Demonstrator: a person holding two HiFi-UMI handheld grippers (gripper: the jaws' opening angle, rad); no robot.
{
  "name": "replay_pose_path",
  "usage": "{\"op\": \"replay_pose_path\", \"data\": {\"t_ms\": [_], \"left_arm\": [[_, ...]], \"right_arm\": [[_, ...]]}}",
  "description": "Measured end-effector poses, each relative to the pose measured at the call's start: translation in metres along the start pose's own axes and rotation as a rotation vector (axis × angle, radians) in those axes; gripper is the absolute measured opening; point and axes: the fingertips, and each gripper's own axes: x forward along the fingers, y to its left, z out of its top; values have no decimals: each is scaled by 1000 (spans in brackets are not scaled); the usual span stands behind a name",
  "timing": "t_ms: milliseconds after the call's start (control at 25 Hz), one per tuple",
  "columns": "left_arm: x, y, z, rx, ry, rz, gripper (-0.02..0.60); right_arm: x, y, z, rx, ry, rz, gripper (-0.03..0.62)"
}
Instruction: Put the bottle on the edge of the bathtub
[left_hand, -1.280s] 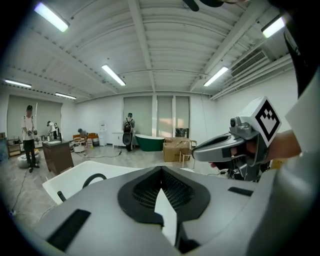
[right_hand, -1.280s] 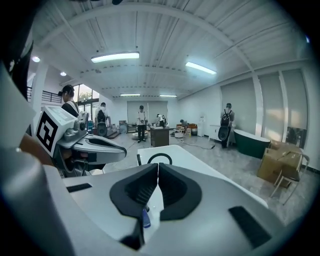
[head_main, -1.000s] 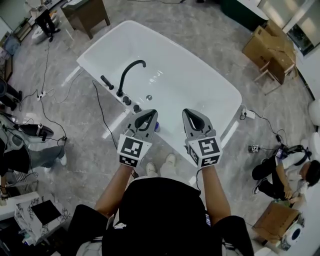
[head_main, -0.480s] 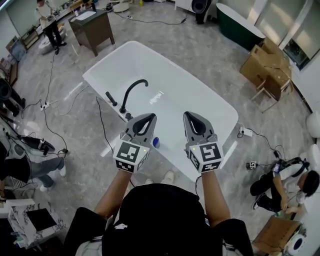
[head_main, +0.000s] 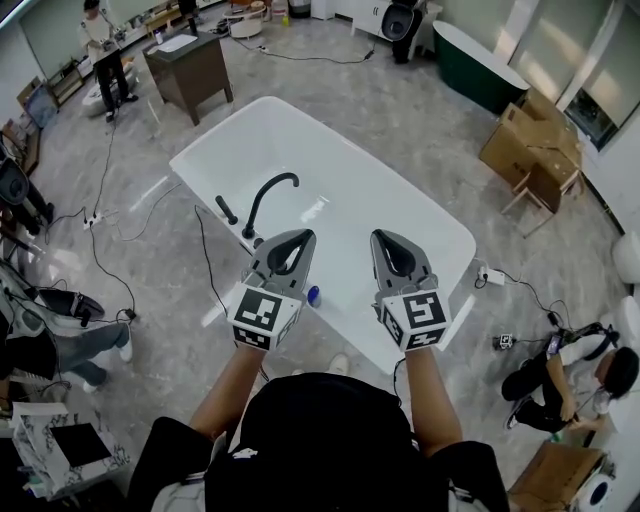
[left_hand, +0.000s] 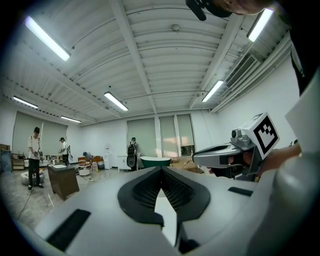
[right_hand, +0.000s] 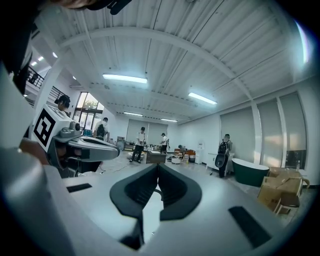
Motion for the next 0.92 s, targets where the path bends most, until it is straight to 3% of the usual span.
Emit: {"op": "replay_pose_path", "data": {"t_ms": [920], "left_arm": [[0,-1,4,-32,-21,4,14]], "right_arm": [[-2,-1,0,1,-6,-11,21]]}}
